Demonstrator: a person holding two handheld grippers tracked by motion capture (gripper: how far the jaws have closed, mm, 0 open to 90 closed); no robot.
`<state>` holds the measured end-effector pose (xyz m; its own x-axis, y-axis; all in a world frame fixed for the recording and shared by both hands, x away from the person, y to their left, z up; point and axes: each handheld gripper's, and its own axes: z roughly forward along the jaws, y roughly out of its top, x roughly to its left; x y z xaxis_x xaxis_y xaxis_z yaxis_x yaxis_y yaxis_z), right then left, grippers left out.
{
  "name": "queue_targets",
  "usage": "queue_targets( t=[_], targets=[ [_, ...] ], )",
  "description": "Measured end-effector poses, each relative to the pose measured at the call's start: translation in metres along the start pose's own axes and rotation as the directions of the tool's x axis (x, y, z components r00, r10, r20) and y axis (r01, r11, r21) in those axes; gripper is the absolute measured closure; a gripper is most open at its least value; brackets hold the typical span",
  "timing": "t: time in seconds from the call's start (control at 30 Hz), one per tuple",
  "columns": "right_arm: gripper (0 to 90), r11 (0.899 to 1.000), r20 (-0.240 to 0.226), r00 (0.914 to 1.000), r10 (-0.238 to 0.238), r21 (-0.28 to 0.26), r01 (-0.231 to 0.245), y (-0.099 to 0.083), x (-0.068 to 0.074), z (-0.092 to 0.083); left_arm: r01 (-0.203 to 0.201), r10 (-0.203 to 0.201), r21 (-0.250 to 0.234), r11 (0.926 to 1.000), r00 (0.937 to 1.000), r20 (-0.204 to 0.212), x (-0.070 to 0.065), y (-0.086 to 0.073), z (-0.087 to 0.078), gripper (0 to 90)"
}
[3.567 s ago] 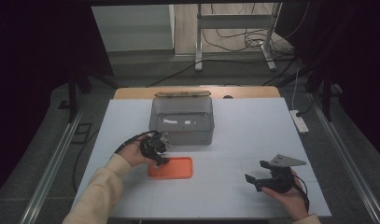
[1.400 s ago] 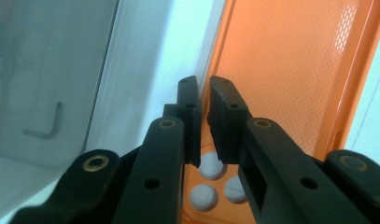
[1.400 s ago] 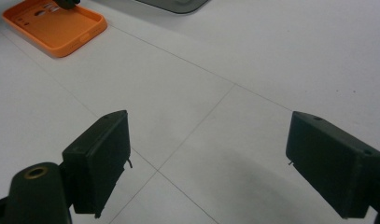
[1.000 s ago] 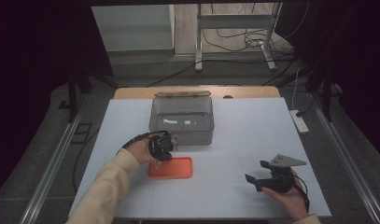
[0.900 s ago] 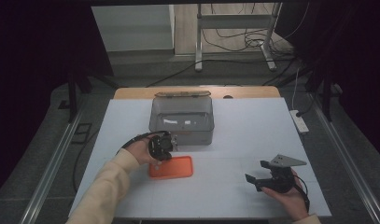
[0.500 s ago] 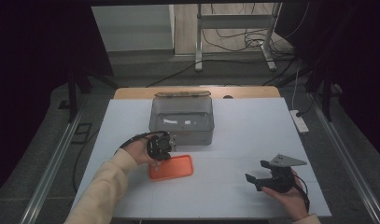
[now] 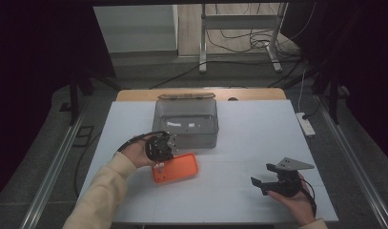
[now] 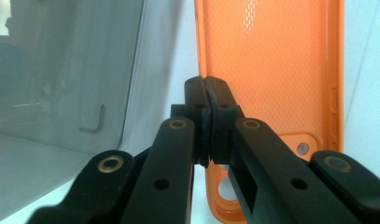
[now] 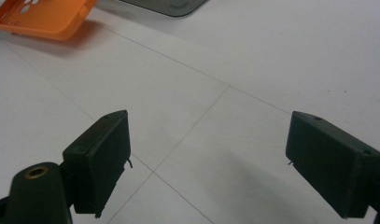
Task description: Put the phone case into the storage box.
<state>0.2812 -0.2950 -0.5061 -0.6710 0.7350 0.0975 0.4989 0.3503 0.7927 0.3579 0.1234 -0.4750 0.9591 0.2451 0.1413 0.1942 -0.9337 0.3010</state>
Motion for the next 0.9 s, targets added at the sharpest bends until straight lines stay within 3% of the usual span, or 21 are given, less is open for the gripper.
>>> queue_targets(
  t=[0.5,0.9],
  targets=[
    [14.2,1.000,0.000,1.0000,0.004,-0.003,-0.004,0.000,0.001,0.000,0.008,-0.010,-0.078,0.9969,0.9997,-0.024,-0.009,-0.003,-0.026,88.3],
    [14.2,1.000,0.000,1.0000,0.007,-0.005,-0.007,0.001,0.001,-0.001,0.016,-0.021,-0.112,0.9936,0.9986,-0.048,-0.015,0.000,-0.039,88.3]
  ],
)
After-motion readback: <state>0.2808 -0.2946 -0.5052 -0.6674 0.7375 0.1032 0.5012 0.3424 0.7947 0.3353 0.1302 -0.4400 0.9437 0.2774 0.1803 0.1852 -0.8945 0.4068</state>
